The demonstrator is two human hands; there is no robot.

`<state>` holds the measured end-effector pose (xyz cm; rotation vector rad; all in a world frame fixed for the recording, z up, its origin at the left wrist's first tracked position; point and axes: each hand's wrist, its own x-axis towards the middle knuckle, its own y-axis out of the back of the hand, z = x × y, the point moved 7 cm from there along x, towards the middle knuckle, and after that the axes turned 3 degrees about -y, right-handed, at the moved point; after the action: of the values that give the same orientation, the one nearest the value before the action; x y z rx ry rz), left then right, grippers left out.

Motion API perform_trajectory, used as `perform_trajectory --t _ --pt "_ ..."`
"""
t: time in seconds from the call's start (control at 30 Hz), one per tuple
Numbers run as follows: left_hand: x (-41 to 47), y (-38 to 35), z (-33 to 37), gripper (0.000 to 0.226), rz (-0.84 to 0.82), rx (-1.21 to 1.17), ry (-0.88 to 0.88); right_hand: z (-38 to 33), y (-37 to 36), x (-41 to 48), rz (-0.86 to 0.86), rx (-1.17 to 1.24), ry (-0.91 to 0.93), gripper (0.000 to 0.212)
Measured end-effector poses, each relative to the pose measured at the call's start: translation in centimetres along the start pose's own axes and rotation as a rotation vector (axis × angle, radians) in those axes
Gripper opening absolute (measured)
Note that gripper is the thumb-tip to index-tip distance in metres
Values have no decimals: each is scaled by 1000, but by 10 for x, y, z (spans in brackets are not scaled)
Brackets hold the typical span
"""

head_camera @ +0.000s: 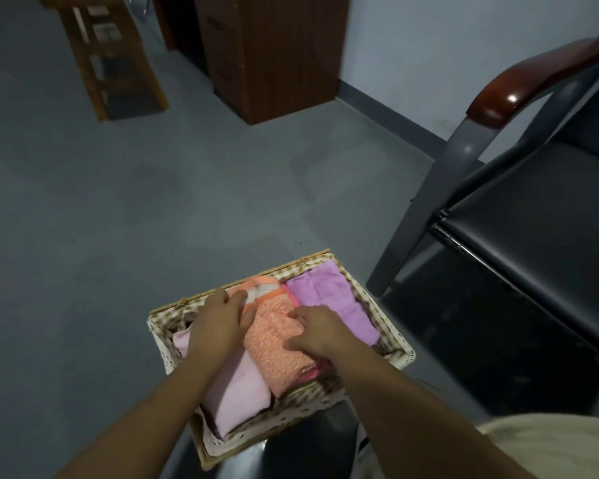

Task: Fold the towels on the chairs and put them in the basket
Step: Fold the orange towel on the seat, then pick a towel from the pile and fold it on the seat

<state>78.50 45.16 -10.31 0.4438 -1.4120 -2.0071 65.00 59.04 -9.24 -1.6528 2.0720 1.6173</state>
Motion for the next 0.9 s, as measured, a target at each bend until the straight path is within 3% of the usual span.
perform_trajectory --t 0.1,0.13,0.23,0.33,0.5,0.7,0.9 --pt "6 7 21 59 48 13 -287 11 -3 -5 22 72 1 61" --pt "6 3 27 66 -46 -52 -343 12 -3 -5 55 49 -5 59" --pt "1 -33 20 112 -514 -186 -286 11 -6 -8 113 1 26 41" --pt "0 -57 14 132 -597 -87 -301 14 -15 -8 55 -54 74 24" --pt "-2 -80 20 140 -634 34 -354 26 -31 -10 14 -165 59 40" --pt "2 -65 33 142 -628 63 -311 26 -25 -9 7 -142 4 37" --pt "15 2 50 113 -596 -19 -161 7 17 -34 93 -101 9 23"
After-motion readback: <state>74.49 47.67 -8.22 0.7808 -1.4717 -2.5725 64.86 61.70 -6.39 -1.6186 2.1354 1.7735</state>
